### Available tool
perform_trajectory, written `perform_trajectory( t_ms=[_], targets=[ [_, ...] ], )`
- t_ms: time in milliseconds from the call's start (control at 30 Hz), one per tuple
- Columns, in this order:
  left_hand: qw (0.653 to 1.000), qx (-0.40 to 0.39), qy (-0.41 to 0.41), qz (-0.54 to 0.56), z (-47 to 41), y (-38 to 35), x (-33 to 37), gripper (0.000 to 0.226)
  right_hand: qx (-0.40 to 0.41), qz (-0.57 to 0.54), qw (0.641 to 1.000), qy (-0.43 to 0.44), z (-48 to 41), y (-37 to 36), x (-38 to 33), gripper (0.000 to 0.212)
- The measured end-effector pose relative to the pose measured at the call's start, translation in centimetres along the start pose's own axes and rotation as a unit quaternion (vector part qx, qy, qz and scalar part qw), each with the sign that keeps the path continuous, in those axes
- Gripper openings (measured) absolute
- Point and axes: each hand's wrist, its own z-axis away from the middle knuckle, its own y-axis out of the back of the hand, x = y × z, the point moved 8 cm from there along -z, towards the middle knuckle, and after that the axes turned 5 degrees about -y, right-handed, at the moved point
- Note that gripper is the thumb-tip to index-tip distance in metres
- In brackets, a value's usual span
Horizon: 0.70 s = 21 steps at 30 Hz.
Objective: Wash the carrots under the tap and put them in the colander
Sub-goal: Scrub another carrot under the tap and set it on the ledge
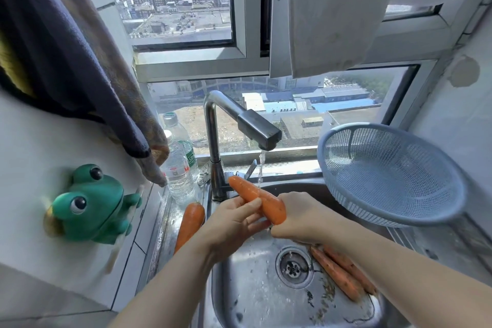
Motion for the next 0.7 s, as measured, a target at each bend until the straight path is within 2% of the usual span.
perform_trajectory(
  t_ms=[67, 233, 400, 467, 567, 700],
  targets=[
    [1.0, 0.0, -0.009, -0.004, 0.1, -0.02, 0.14, 0.028, 0.0, -0.007, 1.0, 0.012, 0.01, -0.05, -0.18, 0.024],
    [0.995, 0.085, -0.012, -0.042, -0.84, 0.45, -0.32, 0.03, 0.038, 0.027, 0.999, 0.003, -0.15, -0.32, 0.18, 0.019],
    [1.0, 0.016, -0.001, 0.011, -0.31, 0.28, -0.1, 0.036, 0.029, 0.011, 0.999, 0.017, -0.07, 0.06, 0.24, 0.021],
    [0.999, 0.043, -0.008, -0.012, -0.46, 0.28, -0.29, 0.033, 0.038, 0.013, 0.999, 0.02, -0.1, -0.12, 0.12, 0.019],
    [0.997, 0.075, -0.002, -0.027, -0.79, 0.41, -0.53, 0.039, 0.044, 0.026, 0.999, 0.015, -0.3, -0.44, 0.35, 0.02],
    [1.0, 0.01, -0.003, 0.007, -0.23, 0.27, 0.33, 0.034, 0.032, 0.015, 0.999, 0.021, -0.33, 0.12, 0.14, 0.016]
  ],
)
